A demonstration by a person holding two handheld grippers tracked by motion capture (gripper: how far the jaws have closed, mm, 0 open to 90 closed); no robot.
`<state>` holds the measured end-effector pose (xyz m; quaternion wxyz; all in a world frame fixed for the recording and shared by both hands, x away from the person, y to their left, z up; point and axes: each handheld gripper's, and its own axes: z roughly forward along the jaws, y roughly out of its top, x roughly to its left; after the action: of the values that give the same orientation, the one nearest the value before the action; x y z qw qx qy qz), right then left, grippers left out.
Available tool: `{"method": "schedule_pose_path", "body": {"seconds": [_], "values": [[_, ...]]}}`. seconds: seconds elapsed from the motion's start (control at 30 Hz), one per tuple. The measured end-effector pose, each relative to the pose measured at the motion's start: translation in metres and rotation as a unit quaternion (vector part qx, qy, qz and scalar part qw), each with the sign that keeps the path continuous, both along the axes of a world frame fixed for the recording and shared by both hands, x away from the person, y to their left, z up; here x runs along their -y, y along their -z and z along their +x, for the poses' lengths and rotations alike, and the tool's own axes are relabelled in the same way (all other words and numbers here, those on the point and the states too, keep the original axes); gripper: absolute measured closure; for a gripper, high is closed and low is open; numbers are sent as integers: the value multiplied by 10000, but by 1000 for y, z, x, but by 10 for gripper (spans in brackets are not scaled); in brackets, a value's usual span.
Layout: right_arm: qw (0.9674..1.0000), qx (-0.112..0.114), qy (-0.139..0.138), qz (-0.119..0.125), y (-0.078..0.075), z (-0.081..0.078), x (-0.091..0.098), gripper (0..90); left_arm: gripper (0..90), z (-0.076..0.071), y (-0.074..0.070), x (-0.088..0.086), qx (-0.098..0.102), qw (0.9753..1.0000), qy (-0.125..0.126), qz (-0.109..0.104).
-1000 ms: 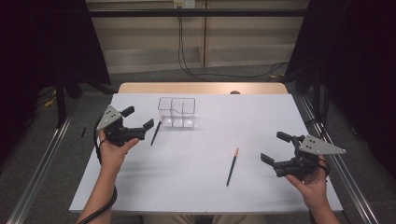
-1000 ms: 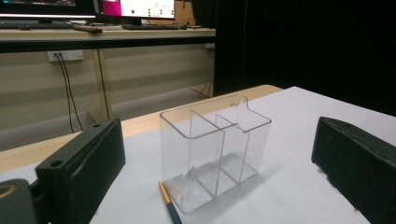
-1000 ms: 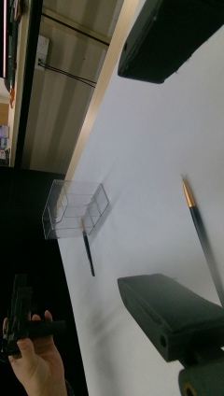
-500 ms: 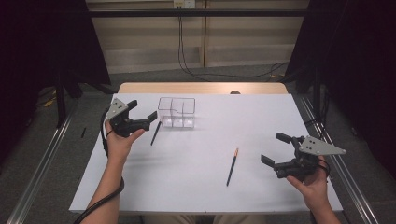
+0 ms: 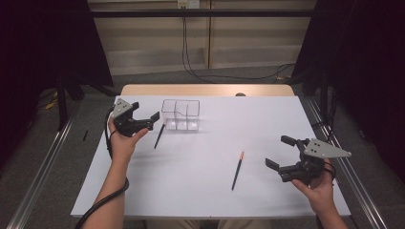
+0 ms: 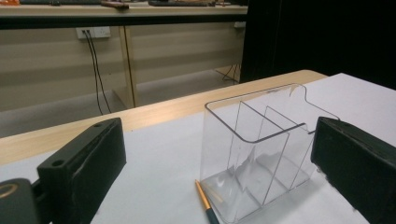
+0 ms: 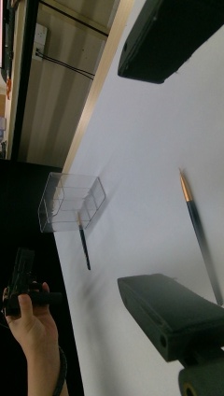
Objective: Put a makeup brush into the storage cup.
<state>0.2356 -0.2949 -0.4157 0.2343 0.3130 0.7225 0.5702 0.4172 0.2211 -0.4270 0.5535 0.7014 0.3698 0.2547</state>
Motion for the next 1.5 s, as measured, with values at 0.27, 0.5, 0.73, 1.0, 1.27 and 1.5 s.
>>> {"method": "schedule_pose_path", "body": {"seconds": [0.27, 0.5, 0.73, 1.0, 1.27, 1.5], "values": [[10000, 10, -14, 7, 0, 0, 0, 10, 32, 5, 2, 2, -191, 9994, -135, 250], [10000, 8, -27, 16, 0, 0, 1, 10, 37, 8, -1, 5, -397, 9974, -164, 573], [10000, 10, -28, 19, -1, 0, 0, 10, 37, 16, -3, 9, -986, 9916, -191, 814], [10000, -19, -40, 0, 0, 0, 0, 10, 35, 22, -7, 16, -1391, 9838, -94, 1126], [10000, -16, -50, -14, 0, 0, -1, 10, 28, 26, -8, 22, -1726, 9742, -87, 1453], [10000, -20, -70, -18, 0, 1, -2, 10, 28, 29, -9, 26, -2092, 9657, -16, 1538]]}}
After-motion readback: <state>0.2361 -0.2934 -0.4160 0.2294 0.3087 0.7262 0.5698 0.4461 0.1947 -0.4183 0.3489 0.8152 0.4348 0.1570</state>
